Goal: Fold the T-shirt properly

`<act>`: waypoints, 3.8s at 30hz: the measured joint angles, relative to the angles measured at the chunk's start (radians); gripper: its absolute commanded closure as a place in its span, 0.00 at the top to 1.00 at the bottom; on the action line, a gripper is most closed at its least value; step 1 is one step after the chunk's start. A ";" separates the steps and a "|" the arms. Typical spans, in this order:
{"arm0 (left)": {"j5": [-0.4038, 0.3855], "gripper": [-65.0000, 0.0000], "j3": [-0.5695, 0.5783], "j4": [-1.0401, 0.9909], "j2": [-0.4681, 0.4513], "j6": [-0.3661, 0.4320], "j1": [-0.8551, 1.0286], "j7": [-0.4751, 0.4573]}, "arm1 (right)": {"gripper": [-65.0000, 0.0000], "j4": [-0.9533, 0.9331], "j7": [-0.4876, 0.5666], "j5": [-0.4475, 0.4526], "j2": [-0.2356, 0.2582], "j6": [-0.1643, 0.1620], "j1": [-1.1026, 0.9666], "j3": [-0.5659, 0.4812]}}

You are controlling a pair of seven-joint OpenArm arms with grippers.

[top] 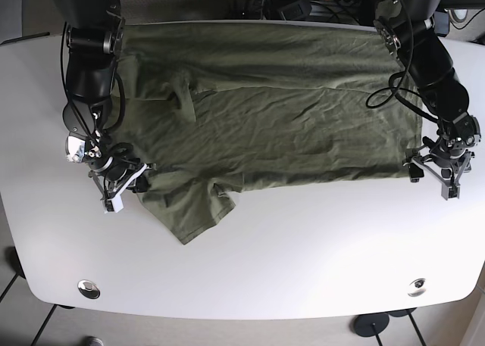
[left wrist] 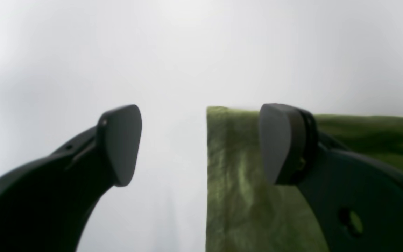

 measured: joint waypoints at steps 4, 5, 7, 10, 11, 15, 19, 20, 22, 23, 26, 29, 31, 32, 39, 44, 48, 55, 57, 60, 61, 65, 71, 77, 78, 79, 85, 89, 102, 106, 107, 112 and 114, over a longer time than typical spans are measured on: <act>0.000 0.76 0.000 -0.028 0.002 -0.040 0.003 0.001 | 0.03 0.000 0.000 0.000 0.000 0.000 0.000 0.000; 0.000 0.76 0.000 -0.038 0.000 -0.056 0.002 0.000 | 0.03 0.000 0.000 0.000 0.000 0.000 0.000 0.000; -0.001 0.76 -0.001 -0.072 0.000 -0.072 0.000 -0.008 | 0.03 0.000 0.000 0.000 0.000 0.000 0.000 0.000; -0.010 0.76 -0.004 -0.122 0.000 -0.075 0.002 -0.025 | 0.03 0.000 0.000 0.000 -0.002 0.000 0.000 0.001; -0.021 0.75 -0.003 -0.129 0.000 -0.074 -0.002 -0.022 | 0.03 0.000 0.000 0.001 -0.002 0.000 0.000 0.001; -0.120 0.37 0.000 -0.175 -0.005 -0.074 -0.011 -0.043 | 0.03 0.000 -0.001 0.015 -0.002 0.000 0.000 0.002; -0.123 0.00 0.000 -0.227 -0.010 -0.072 -0.016 -0.123 | 0.03 0.000 -0.011 0.060 0.001 0.000 -0.006 0.015; -0.125 0.00 0.000 -0.229 -0.010 -0.072 -0.017 -0.123 | 0.03 0.000 -0.014 0.060 0.001 0.000 -0.006 0.015; -0.125 0.00 0.000 -0.222 -0.007 -0.072 -0.017 -0.120 | 0.03 0.011 -0.020 0.060 0.001 0.000 -0.008 0.015; -0.119 0.00 0.000 -0.198 -0.001 -0.072 -0.013 -0.108 | 0.03 0.038 -0.038 0.055 0.000 -0.001 -0.016 0.015; -0.104 0.00 0.000 -0.023 0.023 -0.075 0.029 -0.065 | 0.03 0.205 -0.097 0.052 0.000 -0.001 -0.076 0.013; -0.109 0.00 -0.002 0.169 0.060 -0.075 0.094 -0.060 | 0.03 0.396 -0.186 0.054 -0.001 -0.004 -0.122 0.014; -0.110 0.00 0.000 0.257 0.080 -0.079 0.138 -0.059 | 0.03 0.509 -0.236 0.060 -0.011 0.004 -0.158 0.045; -0.109 0.00 0.000 0.315 0.098 -0.079 0.168 -0.054 | 0.03 0.581 -0.285 0.060 -0.013 0.004 -0.187 0.080; -0.109 0.00 -0.003 0.494 0.111 -0.183 0.297 0.009 | 0.03 0.851 -0.438 0.059 -0.011 0.005 -0.322 0.183; -0.116 0.00 -0.054 0.653 0.155 -0.192 0.399 0.018 | 0.03 0.999 -0.472 0.060 -0.032 0.010 -0.486 0.270; -0.117 0.00 -0.070 0.690 0.165 -0.198 0.459 0.023 | 0.03 1.064 -0.508 0.060 -0.064 0.054 -0.574 0.336; -0.118 0.00 -0.151 0.690 0.171 -0.203 0.529 0.024 | 0.03 1.090 -0.529 0.068 -0.099 0.117 -0.708 0.418; -0.118 0.00 -0.161 0.690 0.171 -0.203 0.547 0.023 | 0.03 1.090 -0.528 0.068 -0.101 0.123 -0.756 0.420; -0.118 0.00 -0.161 0.669 0.169 -0.203 0.567 0.017 | 0.03 1.090 -0.525 0.068 -0.127 0.123 -0.790 0.420; -0.117 0.00 -0.161 0.645 0.169 -0.203 0.570 0.018 | 0.03 1.090 -0.525 0.067 -0.133 0.123 -0.806 0.420; -0.117 0.00 -0.160 0.568 0.151 -0.203 0.580 0.017 | 0.05 1.090 -0.525 0.064 -0.150 0.122 -0.842 0.420; -0.109 0.45 -0.161 0.539 0.138 -0.199 0.581 0.021 | 0.61 1.144 -0.525 0.147 -0.170 0.127 -0.859 0.542; -0.114 0.47 -0.158 0.702 0.141 -0.199 0.571 0.016 | 0.78 1.147 -0.533 0.433 -0.074 0.138 -0.828 0.574; -0.114 0.47 -0.147 0.716 0.146 -0.198 0.566 0.016 | 0.79 1.147 -0.541 0.441 -0.075 0.138 -0.809 0.574; -0.112 0.47 -0.122 0.721 0.159 -0.193 0.554 0.018 | 0.79 1.143 -0.576 0.443 -0.077 0.138 -0.777 0.564; -0.108 0.46 -0.008 0.685 0.216 -0.196 0.569 0.017 | 0.76 1.113 -0.633 0.446 -0.080 0.141 -0.790 0.390; -0.106 0.11 -0.008 0.601 0.235 -0.195 0.577 0.016 | 0.22 1.066 -0.632 0.441 -0.082 0.138 -0.854 0.334; -0.179 0.07 -0.085 0.270 0.151 -0.218 0.391 -0.055 | 0.18 0.555 -0.365 0.182 -0.028 0.190 -0.465 0.225; -0.177 0.07 -0.103 0.189 0.130 -0.218 0.329 -0.055 | 0.18 0.495 -0.374 0.162 -0.016 0.190 -0.363 0.182; -0.178 0.07 -0.107 0.182 0.130 -0.218 0.325 -0.059 | 0.18 0.546 -0.450 0.148 -0.019 0.176 -0.356 0.182; -0.177 0.07 -0.107 0.180 0.127 -0.214 0.327 -0.064 | 0.49 0.726 -0.589 0.209 -0.016 0.163 -0.275 0.188; -0.177 0.07 -0.108 0.180 0.127 -0.214 0.327 -0.064 | 0.74 0.670 -0.573 0.223 -0.021 0.128 -0.211 0.181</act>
